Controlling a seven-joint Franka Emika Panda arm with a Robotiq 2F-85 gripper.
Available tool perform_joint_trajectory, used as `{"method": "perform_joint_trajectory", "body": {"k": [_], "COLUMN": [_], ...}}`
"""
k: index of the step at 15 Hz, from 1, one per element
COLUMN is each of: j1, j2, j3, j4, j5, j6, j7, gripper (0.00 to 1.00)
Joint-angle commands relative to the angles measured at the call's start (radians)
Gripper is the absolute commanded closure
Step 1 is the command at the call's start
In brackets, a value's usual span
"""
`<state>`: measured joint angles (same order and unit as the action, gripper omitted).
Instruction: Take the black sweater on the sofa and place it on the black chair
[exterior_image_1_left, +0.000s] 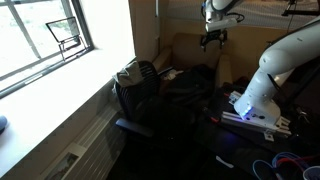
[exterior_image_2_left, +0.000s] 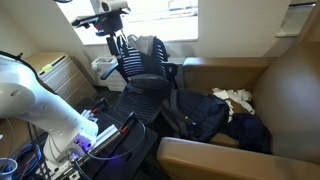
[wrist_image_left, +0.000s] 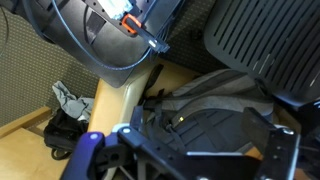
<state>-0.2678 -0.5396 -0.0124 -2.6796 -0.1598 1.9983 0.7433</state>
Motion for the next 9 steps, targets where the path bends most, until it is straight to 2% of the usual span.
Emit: {"method": "perform_joint_trajectory", "body": {"k": [1, 3, 4, 5, 6, 9], "j1": [-0.132, -0.202, -0.224, -0.216, -0.201, -0.202], "j2": [0.14, 0.229, 0.304, 0.354, 0.218, 0.333], "j3": [-0.111, -0.179, -0.209, -0.246, -0.217, -0.269], "j4": [0.027, 0.041, 0.081, 0.111, 0.032, 0.087], "j5": [-0.053, -0.081, -0.081, -0.035, -0.066, -0.061], "j6": [0.157, 0.25, 0.225, 0.191, 0.208, 0.206], "j7": [0.022, 0.039, 0.033, -0.009, 0.012, 0.004], "gripper": [0.0, 0.0, 0.0, 0.0, 0.0, 0.0]}}
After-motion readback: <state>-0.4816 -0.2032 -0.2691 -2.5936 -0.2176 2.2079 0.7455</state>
